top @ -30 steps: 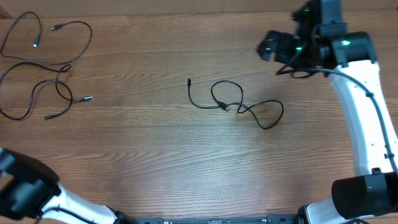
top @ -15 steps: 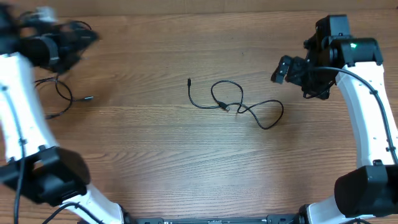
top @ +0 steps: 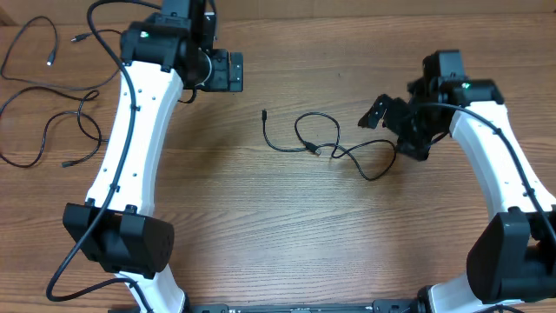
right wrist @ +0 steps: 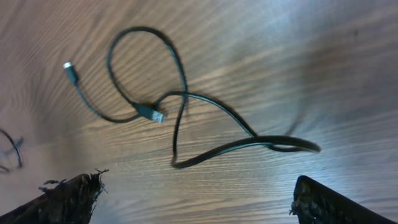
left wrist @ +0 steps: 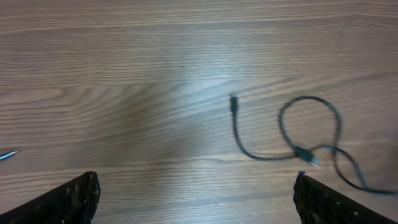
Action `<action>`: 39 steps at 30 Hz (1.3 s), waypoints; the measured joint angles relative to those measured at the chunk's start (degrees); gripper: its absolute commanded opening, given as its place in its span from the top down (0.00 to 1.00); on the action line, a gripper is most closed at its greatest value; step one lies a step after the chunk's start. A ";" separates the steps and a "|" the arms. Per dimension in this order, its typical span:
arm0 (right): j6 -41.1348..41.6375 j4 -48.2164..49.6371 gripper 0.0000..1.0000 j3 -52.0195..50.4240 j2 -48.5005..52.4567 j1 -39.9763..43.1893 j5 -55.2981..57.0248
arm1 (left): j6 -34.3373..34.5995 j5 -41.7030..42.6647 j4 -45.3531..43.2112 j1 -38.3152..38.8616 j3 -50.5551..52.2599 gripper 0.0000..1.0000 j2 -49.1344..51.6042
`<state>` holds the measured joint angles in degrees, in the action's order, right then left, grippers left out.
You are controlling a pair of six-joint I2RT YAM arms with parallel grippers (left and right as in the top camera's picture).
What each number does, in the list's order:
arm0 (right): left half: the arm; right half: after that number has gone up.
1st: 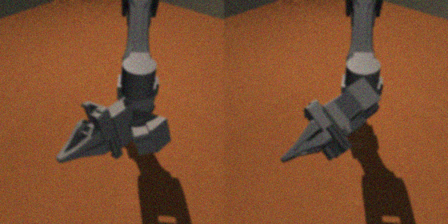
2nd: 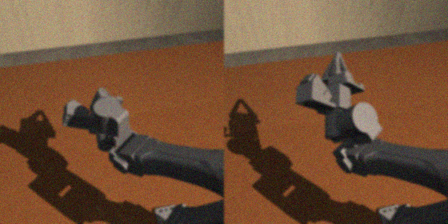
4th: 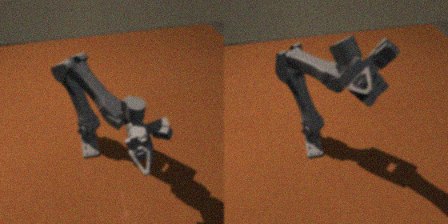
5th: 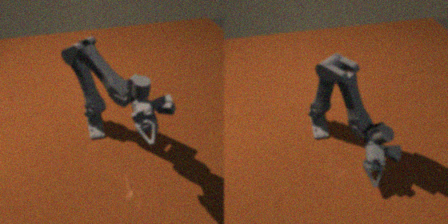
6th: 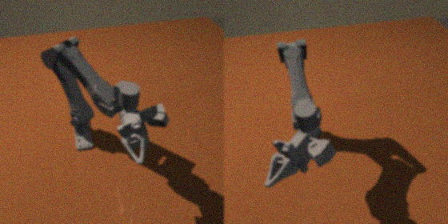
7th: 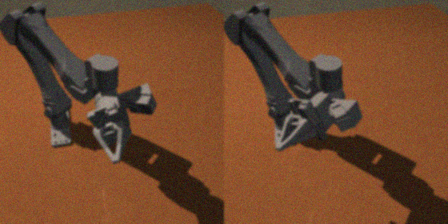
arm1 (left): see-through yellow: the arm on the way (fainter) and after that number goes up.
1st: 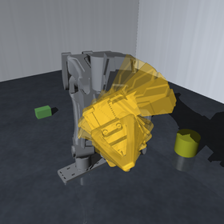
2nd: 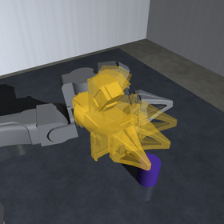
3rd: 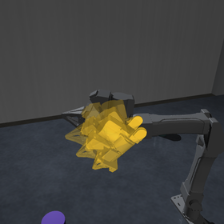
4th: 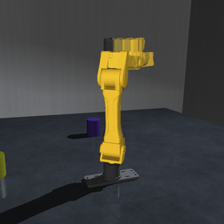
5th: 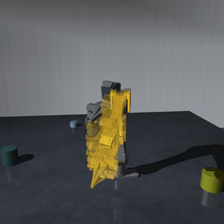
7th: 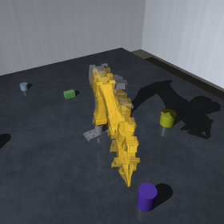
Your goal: Untangle cables
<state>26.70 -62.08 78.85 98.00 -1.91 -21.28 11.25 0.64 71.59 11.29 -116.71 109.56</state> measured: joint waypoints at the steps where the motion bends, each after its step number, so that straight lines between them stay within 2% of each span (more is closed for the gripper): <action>1: 1.70 0.87 0.00 -1.27 0.02 0.00 -0.26 | 0.42 -1.05 0.04 0.22 0.00 0.00 0.00; 6: 8.68 4.39 0.00 -4.57 0.02 0.00 -0.11 | 1.05 -4.96 0.00 0.20 0.00 0.00 0.00; 14: 18.49 10.80 0.01 -8.00 0.02 -0.46 0.42 | 1.92 -5.64 0.00 0.09 0.00 0.00 0.00; 17: 21.03 13.62 0.05 -9.25 0.02 -1.57 0.55 | 1.97 -5.64 0.00 0.09 0.00 0.00 0.00; 19: 22.18 15.23 0.12 -9.97 0.02 -2.38 0.59 | 1.99 -5.64 0.02 0.09 0.00 0.00 0.00; 22: 23.43 17.64 0.28 -10.10 0.02 -3.17 0.76 | 2.10 -5.64 0.00 0.09 0.00 0.00 0.00; 23: 23.50 18.34 0.37 -10.10 0.02 -3.28 0.92 | 2.12 -5.64 0.02 0.09 0.00 0.00 0.00; 33: 24.24 19.04 0.64 -10.10 0.02 -3.34 8.07 | 2.12 -5.64 0.02 0.09 0.00 0.00 0.00; 35: 24.00 19.21 0.73 -10.10 0.02 -3.34 9.55 | 2.12 -5.64 0.02 0.09 0.00 0.00 0.00; 37: 23.85 19.56 0.92 -10.10 0.02 -3.34 10.43 | 2.12 -5.64 0.02 0.09 0.00 0.00 0.00; 38: 23.26 20.11 0.96 -10.10 0.02 -3.34 10.84 | 2.12 -5.64 0.00 0.09 0.00 0.00 0.00; 39: 22.84 20.55 0.96 -10.10 0.02 -3.34 10.99 | 2.12 -5.64 0.02 0.09 0.00 0.00 0.00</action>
<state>49.54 -41.54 68.75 98.02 -5.26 -10.28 13.37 -4.99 71.61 11.38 -116.71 109.56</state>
